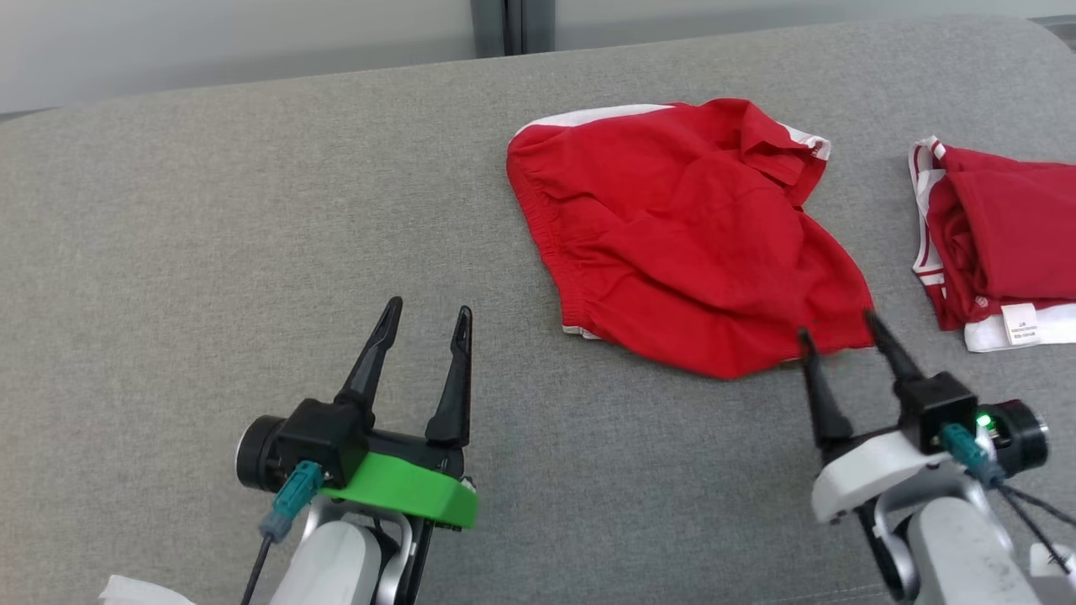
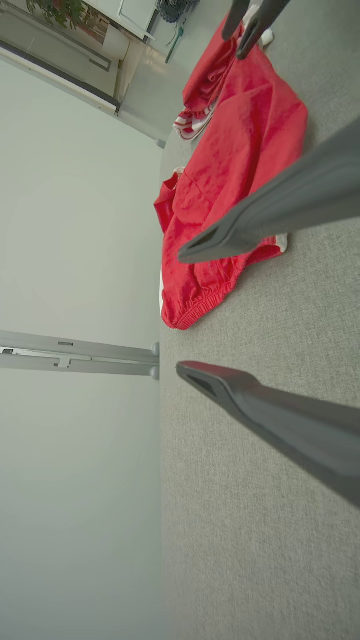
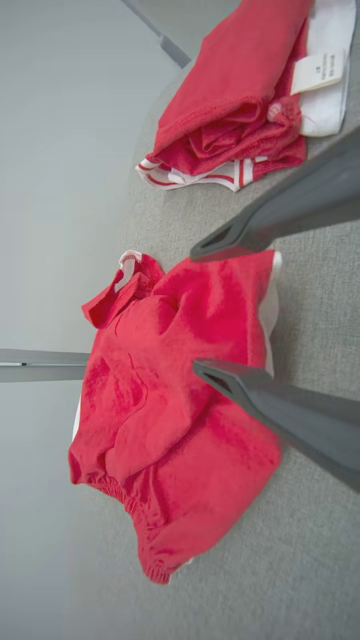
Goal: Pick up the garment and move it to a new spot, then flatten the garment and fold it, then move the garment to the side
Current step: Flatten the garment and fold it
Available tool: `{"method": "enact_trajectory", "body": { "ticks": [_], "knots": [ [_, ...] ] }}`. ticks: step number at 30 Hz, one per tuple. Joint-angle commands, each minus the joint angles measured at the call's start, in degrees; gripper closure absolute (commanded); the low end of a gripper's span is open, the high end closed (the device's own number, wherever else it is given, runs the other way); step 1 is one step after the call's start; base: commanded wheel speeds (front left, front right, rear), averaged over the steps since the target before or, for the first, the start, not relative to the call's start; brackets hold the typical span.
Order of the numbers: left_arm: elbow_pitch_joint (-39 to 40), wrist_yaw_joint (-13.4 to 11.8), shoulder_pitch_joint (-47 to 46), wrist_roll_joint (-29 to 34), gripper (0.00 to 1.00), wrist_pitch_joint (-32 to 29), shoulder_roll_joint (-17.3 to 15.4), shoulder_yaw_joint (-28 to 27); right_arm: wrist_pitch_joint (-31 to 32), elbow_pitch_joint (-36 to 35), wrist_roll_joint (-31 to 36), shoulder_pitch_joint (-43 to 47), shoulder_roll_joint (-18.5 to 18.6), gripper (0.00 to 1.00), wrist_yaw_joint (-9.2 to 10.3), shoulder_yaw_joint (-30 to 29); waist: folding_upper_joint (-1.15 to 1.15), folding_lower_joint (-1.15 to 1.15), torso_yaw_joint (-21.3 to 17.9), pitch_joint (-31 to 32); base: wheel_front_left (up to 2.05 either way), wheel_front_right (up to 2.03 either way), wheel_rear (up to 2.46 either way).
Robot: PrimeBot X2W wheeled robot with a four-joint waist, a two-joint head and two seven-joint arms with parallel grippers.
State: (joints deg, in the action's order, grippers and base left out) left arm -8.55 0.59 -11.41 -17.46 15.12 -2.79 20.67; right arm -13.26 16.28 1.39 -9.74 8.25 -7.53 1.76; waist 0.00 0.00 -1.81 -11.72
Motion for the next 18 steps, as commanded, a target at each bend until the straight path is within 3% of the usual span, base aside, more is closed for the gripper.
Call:
{"method": "enact_trajectory", "body": {
  "ticks": [1,13,18],
  "knots": [
    [-0.6,0.46,-1.02,0.52,0.0,0.0,-0.23,0.3,-0.7,-0.76,-1.46,1.71,-0.57,0.0,0.07,2.14,0.0,0.0,-0.89,-0.07,0.0,0.0,0.0],
    [-13.15,4.27,-6.55,1.74,0.0,0.0,-0.25,6.76,-1.94,-2.46,-4.11,1.44,-2.33,0.0,0.08,3.54,0.0,0.0,-6.42,-2.04,0.0,0.0,0.0],
    [-20.0,4.82,-10.57,-1.78,0.0,0.01,-0.28,9.06,-1.97,-3.78,-4.23,0.71,-2.29,0.0,0.08,3.05,0.0,0.0,-8.9,-3.35,0.0,0.0,0.0]
  ]
}}
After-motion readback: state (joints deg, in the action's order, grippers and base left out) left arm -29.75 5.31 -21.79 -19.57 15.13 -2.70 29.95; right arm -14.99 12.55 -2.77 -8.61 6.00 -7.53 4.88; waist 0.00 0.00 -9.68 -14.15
